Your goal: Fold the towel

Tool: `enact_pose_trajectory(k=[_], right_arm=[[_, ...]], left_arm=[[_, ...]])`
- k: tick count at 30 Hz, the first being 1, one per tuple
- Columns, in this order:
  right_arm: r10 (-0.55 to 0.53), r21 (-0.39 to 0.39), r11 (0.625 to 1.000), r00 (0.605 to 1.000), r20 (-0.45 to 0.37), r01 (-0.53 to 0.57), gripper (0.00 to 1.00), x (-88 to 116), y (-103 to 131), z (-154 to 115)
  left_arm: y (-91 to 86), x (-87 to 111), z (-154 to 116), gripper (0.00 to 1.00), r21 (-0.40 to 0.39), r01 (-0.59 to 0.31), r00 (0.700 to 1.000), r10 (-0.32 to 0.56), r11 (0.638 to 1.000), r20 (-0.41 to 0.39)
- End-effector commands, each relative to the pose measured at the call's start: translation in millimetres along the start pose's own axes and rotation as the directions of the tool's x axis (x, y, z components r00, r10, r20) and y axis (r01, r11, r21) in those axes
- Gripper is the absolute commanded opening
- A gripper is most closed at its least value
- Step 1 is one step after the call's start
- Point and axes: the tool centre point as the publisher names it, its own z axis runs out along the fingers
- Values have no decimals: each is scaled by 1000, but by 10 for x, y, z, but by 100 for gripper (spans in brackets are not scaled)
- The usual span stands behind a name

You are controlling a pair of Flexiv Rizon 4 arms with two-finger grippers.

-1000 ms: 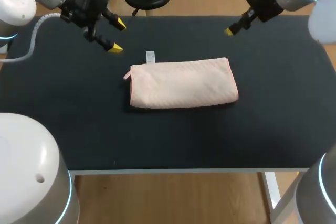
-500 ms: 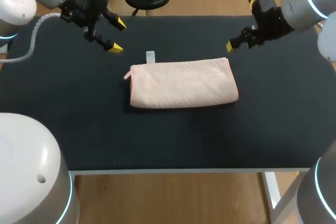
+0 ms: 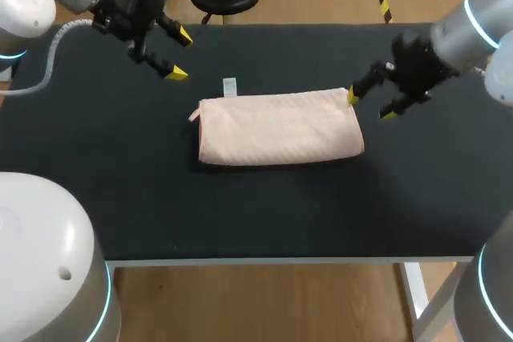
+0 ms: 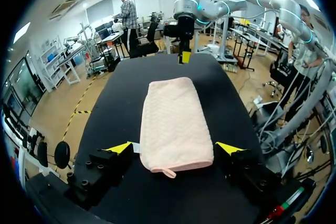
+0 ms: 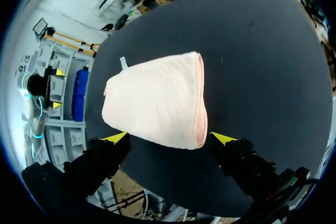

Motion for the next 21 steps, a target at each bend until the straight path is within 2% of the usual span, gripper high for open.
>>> enact_pose_trajectory(k=[1,11,16,21], right_arm=[[30,73,997,999,-22,-29,100,-117,121,223],[0,101,995,999,-53,5,100,-238,164,500],[-8,91,996,998,-60,13,100,-318,182,607],[-47,63,997,995,-89,52,100,-307,226,667]], left_arm=[[8,6,9,100,3,-2,1000,2,1000,3],[8,6,9,100,3,-2,1000,2,1000,3],[8,6,9,100,3,-2,1000,2,1000,3],[8,6,9,100,3,-2,1000,2,1000,3]])
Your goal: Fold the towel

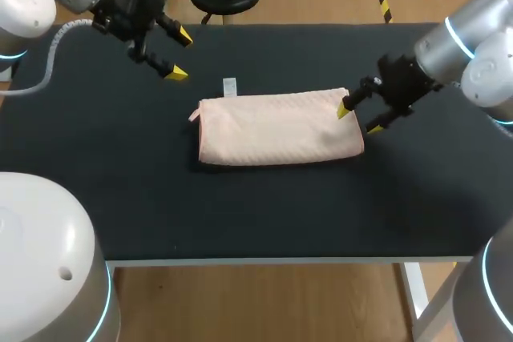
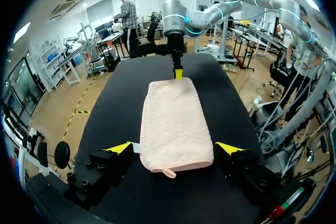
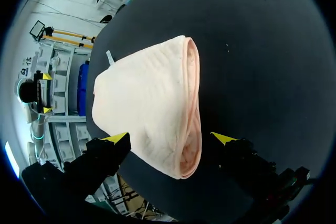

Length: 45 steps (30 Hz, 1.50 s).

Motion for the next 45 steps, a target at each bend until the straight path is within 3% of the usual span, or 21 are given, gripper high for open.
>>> enact_pose_trajectory(k=[1,9,23,42,43,44,45], right_arm=[[-32,-22,999,999,-27,32,100,-18,54,90],[-44,-47,998,997,-62,41,100,18,171,213],[-39,-58,998,997,-68,35,100,-93,290,314],[-26,-52,998,994,-102,21,100,122,295,472],[-25,-53,998,995,-93,21,69,123,291,460],[-26,-53,998,996,-88,21,28,121,288,447],[-31,-55,998,997,-75,27,0,121,286,432]], left_arm=[[8,5,8,100,2,-2,1000,2,1000,3],[8,5,8,100,2,-2,1000,2,1000,3],[8,5,8,100,2,-2,1000,2,1000,3],[8,5,8,100,2,-2,1000,2,1000,3],[8,5,8,100,2,-2,1000,2,1000,3],[8,5,8,100,2,-2,1000,2,1000,3],[8,5,8,100,2,-2,1000,2,1000,3]])
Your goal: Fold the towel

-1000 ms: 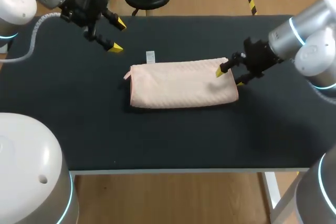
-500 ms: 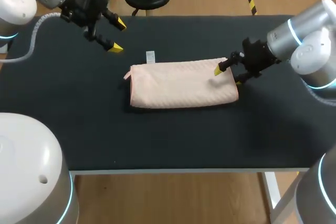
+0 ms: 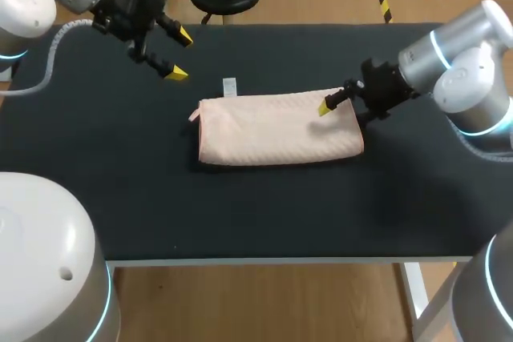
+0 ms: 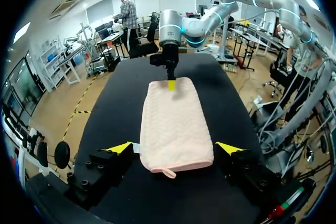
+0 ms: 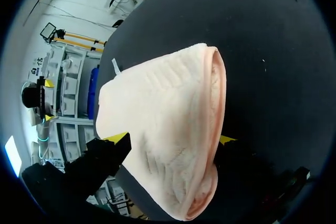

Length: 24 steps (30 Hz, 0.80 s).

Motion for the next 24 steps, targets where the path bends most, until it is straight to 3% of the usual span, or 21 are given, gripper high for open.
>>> enact_pose_trajectory(k=[1,7,13,24], right_arm=[[-4,0,1000,999,37,4,0,22,-19,-15],[-6,-9,1000,995,98,7,0,166,16,-67],[-21,-25,999,985,169,26,0,443,95,-78],[-67,-20,997,967,245,75,0,1280,276,280]], left_arm=[[9,5,7,100,2,-2,1000,2,1000,2],[9,5,7,100,2,-2,1000,2,1000,2],[9,5,7,100,2,-2,1000,2,1000,2],[9,5,7,100,2,-2,1000,2,1000,2]])
